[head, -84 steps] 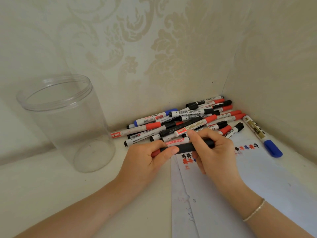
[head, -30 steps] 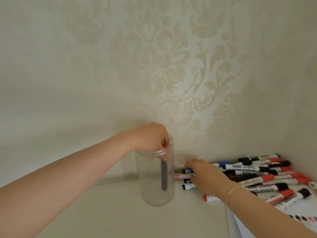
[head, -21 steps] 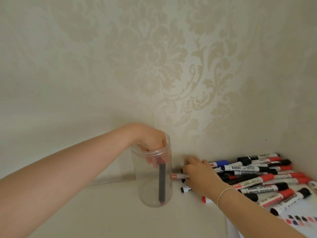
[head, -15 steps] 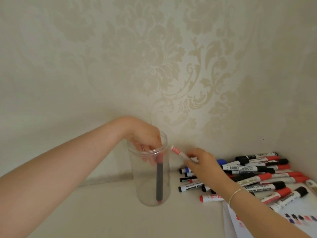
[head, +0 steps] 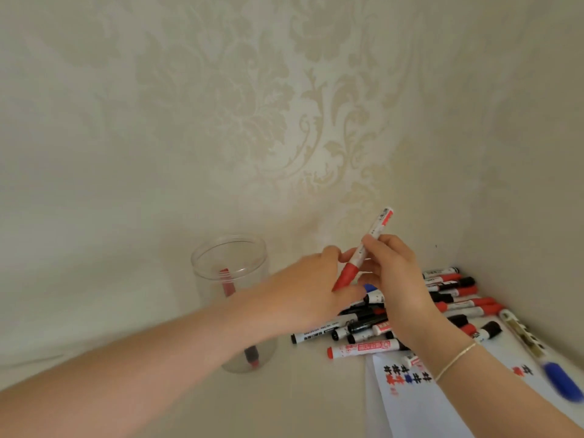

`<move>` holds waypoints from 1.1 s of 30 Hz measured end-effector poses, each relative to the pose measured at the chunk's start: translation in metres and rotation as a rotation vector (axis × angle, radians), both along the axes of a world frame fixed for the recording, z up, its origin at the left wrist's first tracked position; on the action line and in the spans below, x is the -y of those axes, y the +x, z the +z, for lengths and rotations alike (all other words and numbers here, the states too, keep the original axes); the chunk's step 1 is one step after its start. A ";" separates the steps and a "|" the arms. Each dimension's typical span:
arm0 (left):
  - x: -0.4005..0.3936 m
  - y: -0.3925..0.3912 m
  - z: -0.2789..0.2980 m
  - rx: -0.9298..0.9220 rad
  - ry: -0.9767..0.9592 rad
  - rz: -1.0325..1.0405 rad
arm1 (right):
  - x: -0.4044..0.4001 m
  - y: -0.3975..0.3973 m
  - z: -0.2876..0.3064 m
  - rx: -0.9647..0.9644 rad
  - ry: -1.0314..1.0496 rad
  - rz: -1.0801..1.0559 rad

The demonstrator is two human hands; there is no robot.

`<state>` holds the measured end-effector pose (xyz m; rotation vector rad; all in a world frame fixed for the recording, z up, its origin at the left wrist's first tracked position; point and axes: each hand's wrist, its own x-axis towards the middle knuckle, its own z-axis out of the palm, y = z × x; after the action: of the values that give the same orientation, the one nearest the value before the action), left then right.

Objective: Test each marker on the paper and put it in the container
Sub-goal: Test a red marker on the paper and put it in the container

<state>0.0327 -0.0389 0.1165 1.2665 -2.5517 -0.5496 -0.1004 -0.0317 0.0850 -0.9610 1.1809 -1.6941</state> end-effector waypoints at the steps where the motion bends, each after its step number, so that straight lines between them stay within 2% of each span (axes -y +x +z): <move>1: 0.000 -0.006 -0.012 -0.027 0.052 0.003 | -0.001 -0.002 -0.004 -0.035 0.019 -0.031; 4: 0.005 -0.019 -0.029 -0.142 0.105 0.034 | -0.004 -0.011 -0.017 -0.028 0.086 -0.049; 8: 0.010 -0.028 -0.034 -0.114 0.099 -0.077 | -0.013 -0.028 -0.023 0.264 0.078 0.225; 11: 0.008 -0.032 -0.032 -0.195 0.126 -0.187 | -0.021 -0.036 -0.023 0.321 0.080 0.388; 13: 0.006 -0.036 -0.031 -0.256 0.137 -0.235 | -0.024 -0.041 -0.022 0.274 0.068 0.409; 17: 0.007 -0.040 -0.038 -0.350 0.216 -0.271 | -0.027 -0.053 -0.015 0.040 0.026 0.377; 22: 0.001 -0.044 -0.044 -0.442 0.363 -0.334 | -0.034 -0.062 -0.011 -0.093 0.021 0.393; 28: -0.003 -0.049 -0.058 -0.590 0.753 -0.425 | -0.043 -0.070 -0.011 -0.216 0.041 0.393; 33: -0.003 -0.051 -0.063 -0.639 1.029 -0.435 | -0.046 -0.072 -0.014 -0.231 0.046 0.410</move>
<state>-0.0186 -0.0357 0.0534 0.5034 -1.9416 -2.1238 -0.1722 0.0148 0.0711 -1.2965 1.0720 -1.2510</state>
